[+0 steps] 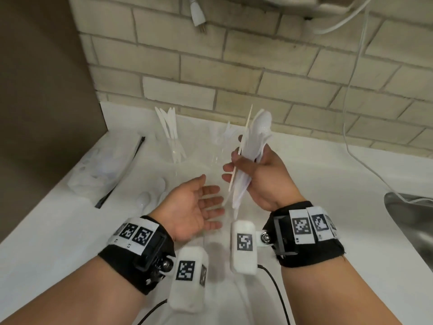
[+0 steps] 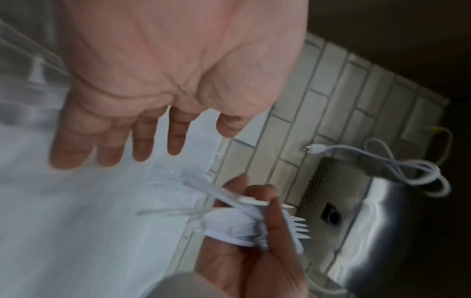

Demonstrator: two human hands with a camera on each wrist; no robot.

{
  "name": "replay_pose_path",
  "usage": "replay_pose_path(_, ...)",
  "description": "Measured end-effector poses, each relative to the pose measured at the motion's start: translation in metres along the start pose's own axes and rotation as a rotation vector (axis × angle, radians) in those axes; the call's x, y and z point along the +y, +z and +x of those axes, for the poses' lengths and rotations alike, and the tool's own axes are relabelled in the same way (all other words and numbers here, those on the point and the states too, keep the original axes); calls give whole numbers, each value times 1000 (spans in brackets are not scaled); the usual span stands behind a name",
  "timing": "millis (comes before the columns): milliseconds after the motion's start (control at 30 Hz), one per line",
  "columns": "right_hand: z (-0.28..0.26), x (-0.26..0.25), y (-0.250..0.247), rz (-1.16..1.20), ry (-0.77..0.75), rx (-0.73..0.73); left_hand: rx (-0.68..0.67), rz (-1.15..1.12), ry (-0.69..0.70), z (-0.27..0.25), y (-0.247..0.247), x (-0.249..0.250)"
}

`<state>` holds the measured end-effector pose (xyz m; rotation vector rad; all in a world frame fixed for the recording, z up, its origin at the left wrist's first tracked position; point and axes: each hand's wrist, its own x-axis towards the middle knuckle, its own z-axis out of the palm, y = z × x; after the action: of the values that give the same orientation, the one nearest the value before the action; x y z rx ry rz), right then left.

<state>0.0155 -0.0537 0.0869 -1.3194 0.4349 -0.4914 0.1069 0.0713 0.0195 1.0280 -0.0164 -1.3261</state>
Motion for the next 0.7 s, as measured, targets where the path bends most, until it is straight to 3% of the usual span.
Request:
replay_pose_path(100, -2, 0, 23, 80, -98, -87, -137, -69, -123, -1, -8, -2)
replay_pose_path(200, 0, 5, 36, 57, -134, -92, -263, -185, -95, -9, -5, 5)
replay_pose_path(367, -1, 20, 47, -5, -133, -78, -181, -326, 115, -15, 2, 16)
replay_pose_path(567, 4, 26, 49, -21, -150, -75, -71, -290, 81, -19, -4, 19)
replay_pose_path(700, 1, 37, 52, -53, -100, -77, -150, -408, 145, -20, 0, 19)
